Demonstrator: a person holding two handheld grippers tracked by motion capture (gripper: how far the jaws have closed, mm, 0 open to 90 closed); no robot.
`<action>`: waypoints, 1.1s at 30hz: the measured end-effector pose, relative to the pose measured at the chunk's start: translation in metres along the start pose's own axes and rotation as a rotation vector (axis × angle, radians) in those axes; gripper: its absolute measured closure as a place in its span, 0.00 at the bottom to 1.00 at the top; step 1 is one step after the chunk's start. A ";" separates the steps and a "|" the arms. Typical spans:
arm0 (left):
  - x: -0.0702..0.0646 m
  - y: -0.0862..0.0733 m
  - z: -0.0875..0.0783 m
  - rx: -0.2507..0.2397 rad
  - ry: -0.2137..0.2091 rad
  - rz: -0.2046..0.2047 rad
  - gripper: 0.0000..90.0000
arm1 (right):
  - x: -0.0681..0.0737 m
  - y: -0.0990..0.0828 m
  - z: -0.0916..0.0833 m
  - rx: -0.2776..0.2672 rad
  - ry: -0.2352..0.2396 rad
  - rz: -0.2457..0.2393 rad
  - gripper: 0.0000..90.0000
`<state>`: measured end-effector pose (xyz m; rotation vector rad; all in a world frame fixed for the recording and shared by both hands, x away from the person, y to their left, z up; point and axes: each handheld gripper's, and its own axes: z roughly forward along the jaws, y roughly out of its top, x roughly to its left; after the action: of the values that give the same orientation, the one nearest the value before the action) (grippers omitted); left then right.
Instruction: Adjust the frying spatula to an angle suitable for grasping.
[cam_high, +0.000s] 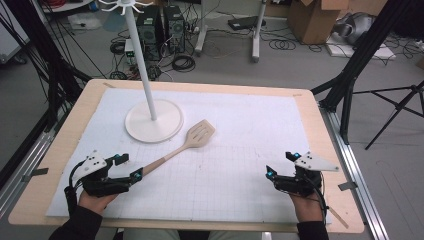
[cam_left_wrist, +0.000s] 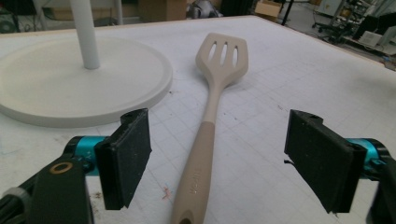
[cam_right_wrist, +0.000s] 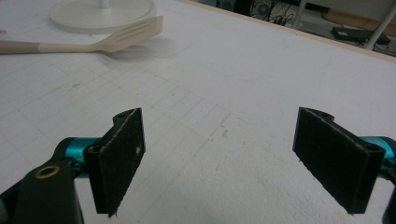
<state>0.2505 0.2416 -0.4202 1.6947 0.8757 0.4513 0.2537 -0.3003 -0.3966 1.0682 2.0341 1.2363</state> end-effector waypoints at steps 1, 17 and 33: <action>0.001 0.000 0.003 0.004 -0.007 -0.001 0.27 | 0.000 0.000 0.000 0.000 0.000 0.000 0.18; 0.009 0.024 0.074 0.326 -0.065 0.084 0.37 | 0.000 -0.001 0.003 0.028 0.007 -0.002 0.18; 0.012 0.011 0.083 0.458 -0.041 0.133 0.69 | 0.001 -0.001 0.003 0.031 0.013 -0.001 0.18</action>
<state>0.3182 0.1948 -0.4371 2.1831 0.8840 0.3166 0.2551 -0.2981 -0.3990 1.0758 2.0703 1.2175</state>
